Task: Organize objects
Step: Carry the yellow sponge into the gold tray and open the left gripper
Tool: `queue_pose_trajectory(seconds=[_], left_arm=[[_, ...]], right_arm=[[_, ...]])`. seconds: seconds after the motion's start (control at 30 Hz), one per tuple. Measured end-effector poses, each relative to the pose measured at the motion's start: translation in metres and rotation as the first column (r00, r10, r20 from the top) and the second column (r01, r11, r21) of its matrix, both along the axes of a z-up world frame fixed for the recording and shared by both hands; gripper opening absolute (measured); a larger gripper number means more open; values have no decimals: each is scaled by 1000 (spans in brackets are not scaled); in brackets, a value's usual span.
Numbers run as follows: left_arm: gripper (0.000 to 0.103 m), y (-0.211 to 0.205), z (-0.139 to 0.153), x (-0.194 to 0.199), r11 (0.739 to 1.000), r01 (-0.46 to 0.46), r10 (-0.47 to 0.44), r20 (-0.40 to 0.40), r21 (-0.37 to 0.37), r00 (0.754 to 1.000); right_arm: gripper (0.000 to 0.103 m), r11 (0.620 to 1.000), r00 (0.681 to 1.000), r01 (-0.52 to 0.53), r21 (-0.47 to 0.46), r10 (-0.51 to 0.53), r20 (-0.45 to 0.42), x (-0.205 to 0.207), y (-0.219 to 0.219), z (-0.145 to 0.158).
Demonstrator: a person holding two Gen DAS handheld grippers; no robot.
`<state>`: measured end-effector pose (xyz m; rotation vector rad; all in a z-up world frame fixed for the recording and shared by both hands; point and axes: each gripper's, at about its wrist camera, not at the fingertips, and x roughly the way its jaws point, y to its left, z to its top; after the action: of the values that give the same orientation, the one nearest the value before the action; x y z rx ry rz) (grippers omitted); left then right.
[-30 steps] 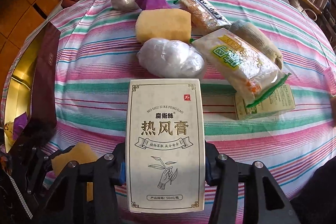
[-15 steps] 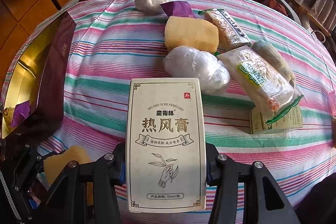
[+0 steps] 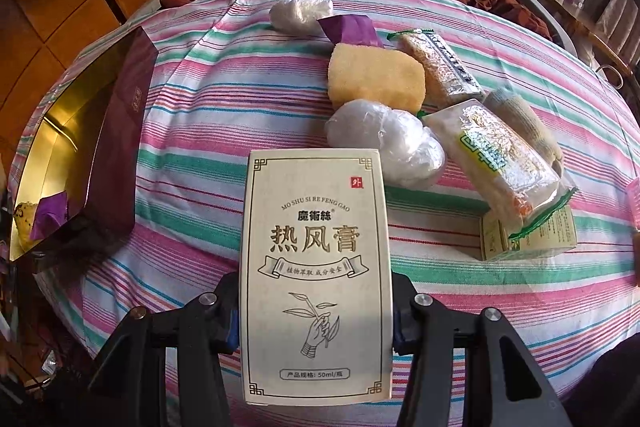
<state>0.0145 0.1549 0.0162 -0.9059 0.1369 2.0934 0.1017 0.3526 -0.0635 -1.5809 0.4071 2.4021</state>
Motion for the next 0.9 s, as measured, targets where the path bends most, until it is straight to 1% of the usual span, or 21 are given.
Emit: queue_pose_trajectory(seconds=[0.1, 0.17, 0.27, 0.37, 0.4, 0.57, 0.67, 0.73, 0.83, 0.9], left_arm=[[59, -35, 7, -34, 990, -142, 142, -16, -12, 990], [60, -57, 6, -56, 970, -242, 242, -17, -26, 970], [60, -85, -2, -88, 936, -346, 348, 17, -63, 937], [60, -103, -16, -108, 908, -404, 410, 34, -112, 911], [60, -106, -21, -112, 901, -415, 422, 40, -125, 906], [61, -107, -41, -125, 887, -425, 439, 49, -178, 897], [61, -104, -51, -131, 877, -431, 449, 45, -210, 892], [61, -104, -56, -133, 867, -445, 464, 39, -226, 885], [66, -106, -60, -132, 861, -449, 472, 45, -238, 881], [69, -107, -60, -127, 860, -449, 470, 32, -242, 882]], right_arm=[[52, 1000, 1000, -12, 6, 11, 9, 0, -3, -2], [52, 1000, 1000, -20, 11, 20, 18, 0, -7, -4], [52, 999, 999, -28, 23, 27, 32, 0, -10, -6], [52, 999, 999, -26, 26, 25, 32, 1, -10, -7], [52, 999, 999, -25, 26, 24, 32, 1, -10, -7], [52, 999, 999, -24, 27, 23, 34, 1, -10, -7], [52, 999, 999, -24, 27, 23, 34, 1, -10, -7], [52, 999, 999, -23, 26, 22, 34, 1, -10, -7], [52, 999, 999, -21, 24, 20, 33, 2, -9, -7], [52, 1000, 999, -21, 23, 20, 33, 1, -8, -7]])
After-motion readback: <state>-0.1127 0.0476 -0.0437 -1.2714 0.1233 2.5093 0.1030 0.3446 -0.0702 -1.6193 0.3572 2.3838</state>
